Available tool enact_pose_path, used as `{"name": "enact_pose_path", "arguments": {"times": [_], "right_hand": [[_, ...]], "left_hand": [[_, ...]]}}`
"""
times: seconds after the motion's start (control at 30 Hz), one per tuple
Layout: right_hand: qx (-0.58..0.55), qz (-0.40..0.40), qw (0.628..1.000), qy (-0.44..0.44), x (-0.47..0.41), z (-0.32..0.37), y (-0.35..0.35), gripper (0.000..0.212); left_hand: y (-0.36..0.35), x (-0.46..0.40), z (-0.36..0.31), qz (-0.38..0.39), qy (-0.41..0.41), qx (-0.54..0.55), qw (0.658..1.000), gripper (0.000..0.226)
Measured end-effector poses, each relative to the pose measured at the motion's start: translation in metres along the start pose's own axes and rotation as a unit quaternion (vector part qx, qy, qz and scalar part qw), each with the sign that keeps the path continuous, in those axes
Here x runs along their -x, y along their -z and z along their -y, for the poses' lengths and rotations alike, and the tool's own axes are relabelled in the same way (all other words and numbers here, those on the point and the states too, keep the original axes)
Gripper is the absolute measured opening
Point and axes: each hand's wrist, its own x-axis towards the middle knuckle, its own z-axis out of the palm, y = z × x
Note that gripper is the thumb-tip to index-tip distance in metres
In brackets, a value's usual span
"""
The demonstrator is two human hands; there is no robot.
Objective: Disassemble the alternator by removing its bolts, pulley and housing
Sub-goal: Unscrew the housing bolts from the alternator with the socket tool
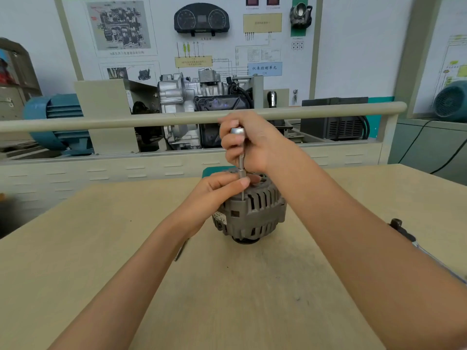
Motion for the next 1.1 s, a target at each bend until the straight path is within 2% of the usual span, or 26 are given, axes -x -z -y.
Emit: {"name": "enact_pose_path", "arguments": {"times": [0.07,0.13,0.17,0.23,0.3,0.33,0.4,0.47,0.57,0.67,0.73,0.77,0.83,0.9,0.93,1.0,1.1], "right_hand": [[-0.034,0.089,0.994,-0.045,-0.001,0.003,0.007,0.029],[-0.039,0.107,0.992,-0.049,0.002,0.002,0.007,0.025],[-0.040,0.085,0.995,-0.034,0.002,0.001,0.006,0.025],[-0.048,-0.023,0.998,0.038,0.002,-0.008,-0.002,0.027],[-0.062,-0.164,0.971,0.161,0.001,-0.018,-0.011,0.020],[-0.076,-0.211,0.952,0.210,0.001,-0.022,-0.015,0.017],[-0.081,-0.233,0.940,0.235,0.001,-0.025,-0.019,0.016],[-0.034,-0.195,0.963,0.182,0.002,-0.021,-0.017,0.018],[-0.010,-0.061,0.996,0.058,0.002,-0.010,-0.005,0.030],[-0.066,0.058,0.996,-0.004,0.002,-0.005,0.007,0.027],[-0.069,0.068,0.995,-0.006,0.004,-0.005,0.008,0.025],[-0.068,0.044,0.997,0.005,0.004,-0.006,0.005,0.025],[-0.061,-0.064,0.994,0.064,0.002,-0.012,-0.003,0.026],[-0.055,-0.186,0.968,0.160,0.000,-0.020,-0.010,0.020],[-0.063,-0.223,0.953,0.197,-0.001,-0.023,-0.013,0.018],[-0.069,-0.241,0.944,0.216,-0.001,-0.024,-0.015,0.020],[-0.037,-0.171,0.976,0.126,0.000,-0.017,-0.010,0.027]], "left_hand": [[0.001,0.000,0.001,0.002,-0.004,0.003,1.000,0.037],[-0.001,0.001,0.000,-0.012,-0.012,0.010,1.000,0.031],[-0.002,0.001,0.000,-0.020,-0.016,0.009,1.000,0.028],[-0.003,0.001,0.001,-0.028,-0.022,0.007,0.999,0.026],[-0.005,0.001,0.000,-0.032,-0.025,-0.001,0.999,0.017],[-0.005,0.001,0.000,-0.031,-0.029,-0.009,0.999,0.020],[-0.005,0.000,0.001,-0.028,-0.031,-0.014,0.999,0.028],[-0.004,0.001,0.000,-0.021,-0.026,-0.003,0.999,0.020],[-0.001,0.001,-0.001,0.004,-0.017,0.020,1.000,0.022],[0.000,0.001,-0.002,0.016,-0.011,0.034,0.999,0.027],[0.000,0.001,-0.001,0.011,-0.011,0.022,1.000,0.028],[0.000,0.001,0.000,0.004,-0.010,0.016,1.000,0.026],[-0.001,0.001,0.000,-0.006,-0.013,0.011,1.000,0.023],[-0.002,0.001,0.001,-0.011,-0.016,-0.002,1.000,0.021],[-0.002,0.001,0.001,-0.014,-0.015,-0.011,1.000,0.022],[-0.002,0.000,0.001,-0.019,-0.015,-0.021,1.000,0.023],[-0.002,0.000,0.000,-0.007,-0.012,0.010,1.000,0.022]]}}
